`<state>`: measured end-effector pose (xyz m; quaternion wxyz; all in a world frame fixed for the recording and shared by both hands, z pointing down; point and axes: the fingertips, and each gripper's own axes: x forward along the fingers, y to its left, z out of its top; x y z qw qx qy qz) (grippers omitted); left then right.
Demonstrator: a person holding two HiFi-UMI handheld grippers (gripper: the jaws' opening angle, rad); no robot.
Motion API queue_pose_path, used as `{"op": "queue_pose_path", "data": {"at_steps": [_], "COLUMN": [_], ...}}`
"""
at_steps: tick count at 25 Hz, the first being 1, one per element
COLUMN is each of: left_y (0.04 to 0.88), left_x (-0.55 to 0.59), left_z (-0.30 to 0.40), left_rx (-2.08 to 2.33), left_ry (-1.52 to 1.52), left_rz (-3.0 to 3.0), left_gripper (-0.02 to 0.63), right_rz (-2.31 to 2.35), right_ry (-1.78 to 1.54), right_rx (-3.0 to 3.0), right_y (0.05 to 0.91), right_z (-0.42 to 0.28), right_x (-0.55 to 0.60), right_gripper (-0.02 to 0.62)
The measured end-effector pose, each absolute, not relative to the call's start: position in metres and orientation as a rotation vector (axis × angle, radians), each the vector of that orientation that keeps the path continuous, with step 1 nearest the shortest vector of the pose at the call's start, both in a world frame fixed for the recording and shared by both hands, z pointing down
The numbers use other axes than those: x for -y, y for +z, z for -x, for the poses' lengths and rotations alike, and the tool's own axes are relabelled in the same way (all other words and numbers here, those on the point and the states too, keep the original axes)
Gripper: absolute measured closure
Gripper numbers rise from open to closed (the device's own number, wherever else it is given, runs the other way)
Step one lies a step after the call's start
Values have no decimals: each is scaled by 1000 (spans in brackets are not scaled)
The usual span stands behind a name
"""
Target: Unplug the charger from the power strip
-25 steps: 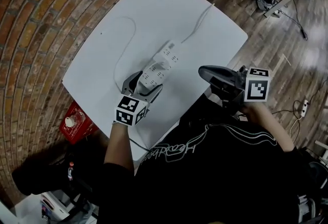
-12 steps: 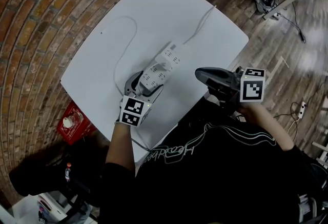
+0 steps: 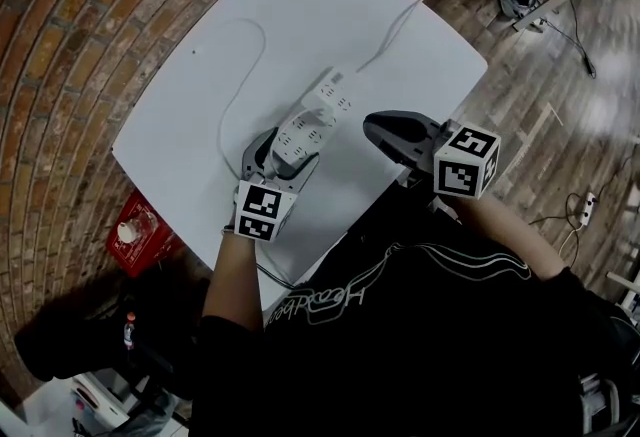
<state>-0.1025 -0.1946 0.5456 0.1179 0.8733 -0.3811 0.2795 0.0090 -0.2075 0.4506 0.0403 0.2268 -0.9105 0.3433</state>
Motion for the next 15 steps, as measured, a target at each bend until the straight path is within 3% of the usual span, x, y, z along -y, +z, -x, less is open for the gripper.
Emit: {"op": "queue_pose_path", "data": {"at_steps": [2,5,10,15], "left_y": [546,545,545,545], "left_x": [194,195,194,194], "left_z": [102,102,103,103], "left_rx": [1117,1138,1175,1193], "left_ry": [818,802,768,749], "left_rz": [-2553,-2553,-2550,-2549], "left_gripper": [256,256,256,256], "right_rz": [-704,-742,-823,-871], "right_ry": [960,724,400,227], "right_rx": [2795,2814,2756,2717], "right_y": [456,459,478,493], "right_z": [-1,12,30,50], "right_x": [210,215,225,236], "right_gripper": [588,489,409,388]}}
